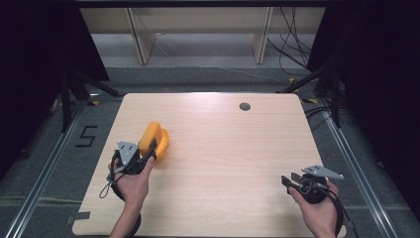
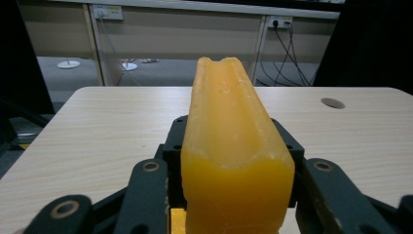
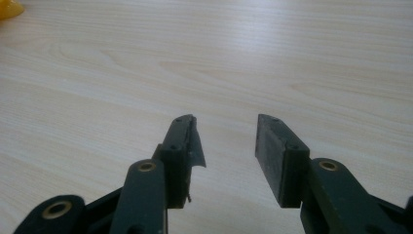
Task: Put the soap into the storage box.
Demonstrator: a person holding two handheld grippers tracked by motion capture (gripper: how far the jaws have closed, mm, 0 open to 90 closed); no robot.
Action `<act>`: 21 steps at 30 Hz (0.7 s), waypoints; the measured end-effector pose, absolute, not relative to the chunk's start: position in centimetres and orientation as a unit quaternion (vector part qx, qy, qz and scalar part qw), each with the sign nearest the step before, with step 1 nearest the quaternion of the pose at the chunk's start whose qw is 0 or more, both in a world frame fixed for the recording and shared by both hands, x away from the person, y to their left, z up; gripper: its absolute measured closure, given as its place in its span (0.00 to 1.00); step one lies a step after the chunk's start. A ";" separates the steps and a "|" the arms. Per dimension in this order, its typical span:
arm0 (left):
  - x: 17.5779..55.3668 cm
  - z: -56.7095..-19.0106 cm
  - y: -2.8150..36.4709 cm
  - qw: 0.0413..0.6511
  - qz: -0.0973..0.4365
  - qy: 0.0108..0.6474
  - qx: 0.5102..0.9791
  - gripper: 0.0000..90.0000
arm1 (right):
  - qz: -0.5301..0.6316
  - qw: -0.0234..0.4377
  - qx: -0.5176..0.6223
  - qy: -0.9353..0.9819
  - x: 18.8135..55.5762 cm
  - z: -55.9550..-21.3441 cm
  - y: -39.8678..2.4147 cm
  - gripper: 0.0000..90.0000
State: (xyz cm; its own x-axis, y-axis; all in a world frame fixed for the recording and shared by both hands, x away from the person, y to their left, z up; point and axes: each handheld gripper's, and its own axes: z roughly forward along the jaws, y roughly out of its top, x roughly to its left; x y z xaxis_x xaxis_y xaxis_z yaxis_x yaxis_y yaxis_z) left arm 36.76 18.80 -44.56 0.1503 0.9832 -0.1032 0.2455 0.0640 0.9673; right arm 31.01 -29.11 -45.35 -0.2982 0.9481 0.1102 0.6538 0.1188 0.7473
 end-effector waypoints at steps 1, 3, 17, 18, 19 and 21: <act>37.0 -44.6 18.8 0.493 0.376 0.536 0.573 0.67 | 0.361 0.201 0.560 0.718 31.0 -45.4 -29.1 0.65; 37.3 -44.7 18.8 0.493 0.380 0.536 0.571 0.67 | 0.361 0.202 0.558 0.719 31.0 -45.4 -29.2 0.66; 39.5 -46.3 18.2 0.482 0.387 0.537 0.574 0.67 | 0.360 0.193 0.554 0.725 31.0 -45.6 -29.0 0.65; 39.6 -46.3 18.1 0.480 0.390 0.533 0.577 0.67 | 0.356 0.196 0.555 0.726 31.1 -45.7 -29.0 0.65; 39.8 -46.4 18.1 0.482 0.390 0.531 0.577 0.67 | 0.360 0.194 0.551 0.727 31.1 -45.8 -29.0 0.65; 40.1 -46.7 18.2 0.481 0.390 0.533 0.577 0.67 | 0.356 0.187 0.554 0.729 31.0 -45.6 -29.0 0.65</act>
